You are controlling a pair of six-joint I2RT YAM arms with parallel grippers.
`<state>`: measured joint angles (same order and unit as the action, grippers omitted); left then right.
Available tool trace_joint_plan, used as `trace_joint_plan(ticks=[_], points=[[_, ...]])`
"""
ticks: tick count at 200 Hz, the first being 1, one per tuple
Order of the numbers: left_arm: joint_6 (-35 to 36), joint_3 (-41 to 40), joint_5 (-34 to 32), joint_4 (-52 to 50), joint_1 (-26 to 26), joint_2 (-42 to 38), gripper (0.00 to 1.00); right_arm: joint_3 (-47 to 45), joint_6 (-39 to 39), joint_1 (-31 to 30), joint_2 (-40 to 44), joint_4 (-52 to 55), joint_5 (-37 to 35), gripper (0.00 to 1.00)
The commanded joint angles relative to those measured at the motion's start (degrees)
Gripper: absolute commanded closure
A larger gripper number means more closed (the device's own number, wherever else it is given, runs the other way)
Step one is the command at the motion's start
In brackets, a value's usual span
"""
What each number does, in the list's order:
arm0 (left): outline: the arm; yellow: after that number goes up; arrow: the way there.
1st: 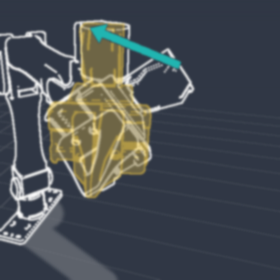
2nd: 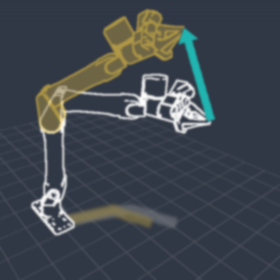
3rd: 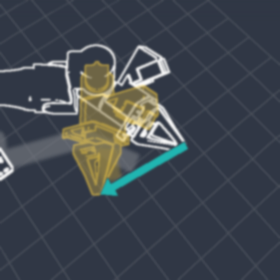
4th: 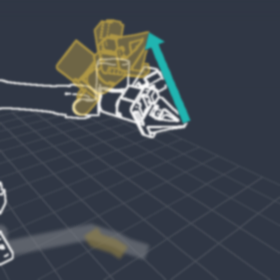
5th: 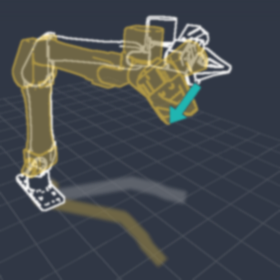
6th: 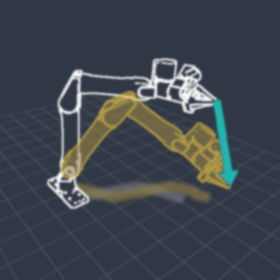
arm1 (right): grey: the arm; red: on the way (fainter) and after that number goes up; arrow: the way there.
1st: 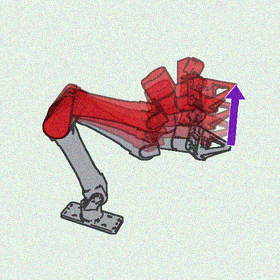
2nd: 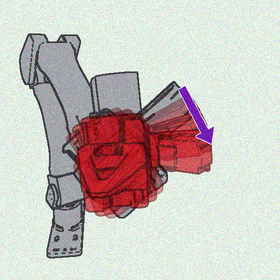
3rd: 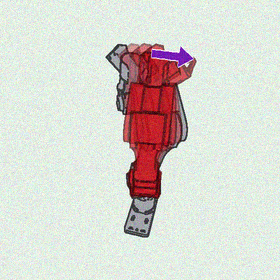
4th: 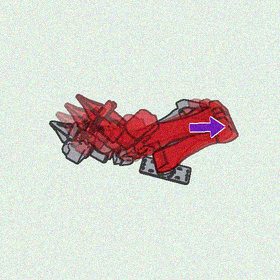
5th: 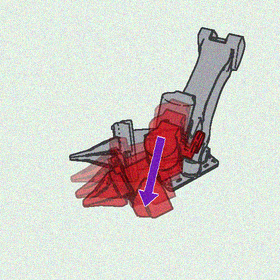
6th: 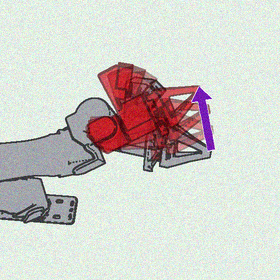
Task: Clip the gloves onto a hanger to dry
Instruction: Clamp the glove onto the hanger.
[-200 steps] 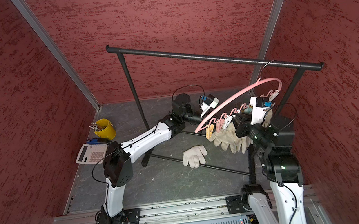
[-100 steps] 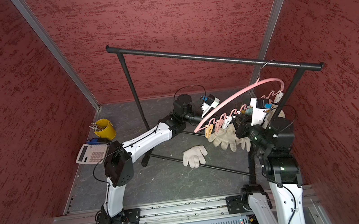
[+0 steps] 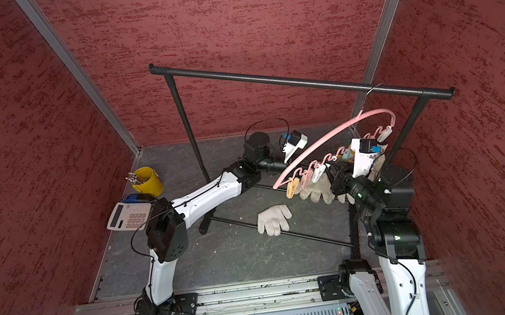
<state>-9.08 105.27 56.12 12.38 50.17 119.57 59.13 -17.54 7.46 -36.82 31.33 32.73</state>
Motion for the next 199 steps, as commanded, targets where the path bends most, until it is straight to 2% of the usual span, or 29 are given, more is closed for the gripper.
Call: trace_joint_plan(ticks=[1, 50, 103, 117, 130, 138, 176, 199], points=[[1.3, -1.4, 1.5, 0.1, 0.4, -3.7, 1.00, -0.2, 1.5, 0.1, -0.4, 3.3, -1.5, 1.00], [1.6, -4.0, 4.9, 0.1, 1.0, -6.8, 1.00, -0.3, 2.9, 0.1, 0.0, 4.0, -3.4, 1.00], [1.5, -3.4, 5.3, 0.1, 1.1, -6.9, 1.00, -0.8, 3.1, 0.1, 0.0, 3.7, -3.2, 0.98], [1.3, -3.3, 5.1, 0.1, 1.0, -6.7, 1.00, -0.7, 2.9, 0.1, -0.2, 3.9, -3.2, 0.90], [1.3, -3.7, 4.1, 0.1, 1.1, -6.8, 0.96, -0.4, 2.7, 0.1, -0.3, 4.2, -3.1, 0.73], [1.3, -4.4, 3.2, 0.2, 1.0, -6.9, 0.92, -0.2, 2.6, 0.1, -0.4, 4.4, -3.1, 0.66], [0.4, -11.3, -5.0, 4.4, -0.3, -9.1, 0.69, 1.3, 2.2, 0.1, 0.0, 7.4, -6.0, 0.47], [-1.4, -16.2, -14.2, 5.0, -2.1, -11.3, 0.59, 2.8, 1.4, 0.1, 1.0, 10.3, -9.7, 0.37]])
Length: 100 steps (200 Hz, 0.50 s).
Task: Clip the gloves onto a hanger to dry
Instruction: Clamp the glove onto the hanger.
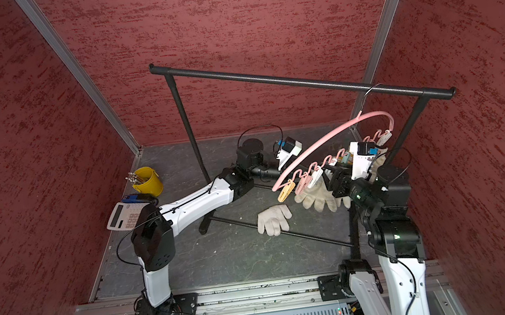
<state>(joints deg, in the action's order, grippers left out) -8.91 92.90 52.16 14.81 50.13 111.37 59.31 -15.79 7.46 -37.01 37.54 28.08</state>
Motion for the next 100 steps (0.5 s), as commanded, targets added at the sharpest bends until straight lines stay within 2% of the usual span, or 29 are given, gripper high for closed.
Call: trace_joint_plan(ticks=[1, 30, 60, 82, 100], points=[[-1.7, -4.0, -10.4, 2.5, -2.2, -3.2, 0.59, 2.7, -0.5, 0.1, 1.3, 4.2, -5.2, 0.37], [-5.1, -8.7, -22.0, -0.5, -5.3, -7.1, 0.58, 5.4, -1.4, 0.2, 1.9, 9.9, -8.1, 0.34], [-7.2, -10.8, -32.7, -9.2, -7.3, -12.5, 0.61, 9.4, -4.7, 0.1, 3.2, 17.1, -13.9, 0.33], [-12.1, -11.1, -36.2, -16.3, -9.0, -16.1, 0.64, 13.2, -8.5, 0.1, 2.9, 24.8, -18.7, 0.33], [-14.2, -14.3, -35.9, -16.1, -9.6, -19.8, 0.68, 15.8, -10.6, 0.1, 3.2, 28.9, -21.0, 0.34]])
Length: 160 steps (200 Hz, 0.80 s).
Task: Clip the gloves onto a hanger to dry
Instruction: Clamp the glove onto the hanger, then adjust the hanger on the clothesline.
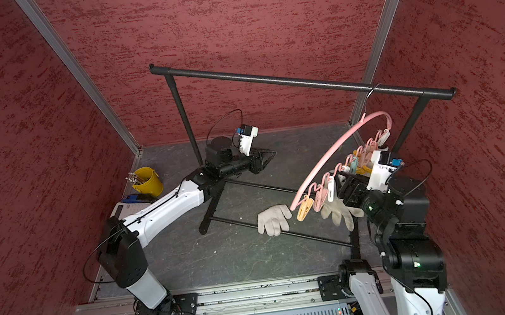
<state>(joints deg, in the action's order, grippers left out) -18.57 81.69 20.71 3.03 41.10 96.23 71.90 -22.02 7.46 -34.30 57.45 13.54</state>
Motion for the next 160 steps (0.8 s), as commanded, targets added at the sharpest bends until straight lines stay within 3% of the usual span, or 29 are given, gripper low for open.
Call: trace_joint_plan(ticks=[1, 35, 60, 98, 129, 160], points=[[-4.5, -3.2, -4.6, -4.2, -0.5, -4.9, 0.68, 3.3, -4.5, 0.1, 0.5, 9.2, -6.5, 0.34], [-3.7, -8.7, -7.9, -5.0, 0.6, -12.6, 0.70, 9.6, -7.0, 0.2, 0.2, 13.2, -11.1, 0.39], [-1.1, -9.3, -9.8, -10.2, 2.2, -17.6, 0.65, 17.0, -7.2, 0.1, -3.5, 17.5, -15.4, 0.44], [10.7, -9.6, -8.0, -17.1, 6.4, -24.4, 0.53, 26.8, -7.4, 0.2, -7.1, 21.8, -21.3, 0.50], [12.7, -11.5, -6.9, -18.9, 7.0, -29.6, 0.42, 35.8, -4.8, 0.1, -13.2, 17.9, -13.3, 0.49], [12.6, -12.9, -6.0, -20.6, 6.9, -32.9, 0.41, 52.0, -4.5, 0.1, -22.4, 18.5, -5.1, 0.48]])
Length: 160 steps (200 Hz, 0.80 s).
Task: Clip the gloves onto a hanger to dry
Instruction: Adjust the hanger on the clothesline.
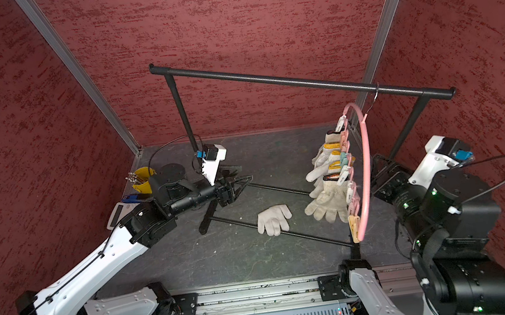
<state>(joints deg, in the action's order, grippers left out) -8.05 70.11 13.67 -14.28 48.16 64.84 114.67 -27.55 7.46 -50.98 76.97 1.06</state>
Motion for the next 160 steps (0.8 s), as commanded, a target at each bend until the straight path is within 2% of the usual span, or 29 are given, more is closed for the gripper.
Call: trace_joint_plan(ticks=[1, 25, 43, 75, 113, 149, 160], points=[[2.1, -1.5, 1.1, -3.3, -0.2, -1.6, 0.41, 9.8, 1.0, 0.1, -6.0, -0.9, 7.7, 0.48], [1.7, -2.6, 1.0, -3.4, -0.3, -3.5, 0.41, 21.6, 0.0, 0.1, -12.4, 2.3, 11.1, 0.48], [1.6, -3.2, -0.2, -3.4, -0.3, -4.7, 0.41, 23.1, -0.2, 0.1, -13.0, 2.0, 11.9, 0.49], [1.8, -3.3, -0.8, -3.9, -1.0, -5.3, 0.41, 13.2, 0.2, 0.1, -10.3, 0.3, 16.5, 0.49], [1.3, -3.4, 0.3, -2.9, -1.5, -4.5, 0.41, 1.5, 3.3, 0.2, -6.5, -1.2, 16.1, 0.53], [0.5, -5.1, 0.4, -1.6, -1.6, -4.6, 0.41, 0.2, 4.7, 0.1, -7.1, -1.1, 16.7, 0.60], [0.2, -5.6, 0.5, -1.2, -1.7, -4.6, 0.41, 0.2, 5.0, 0.1, -7.4, -1.1, 16.6, 0.65]])
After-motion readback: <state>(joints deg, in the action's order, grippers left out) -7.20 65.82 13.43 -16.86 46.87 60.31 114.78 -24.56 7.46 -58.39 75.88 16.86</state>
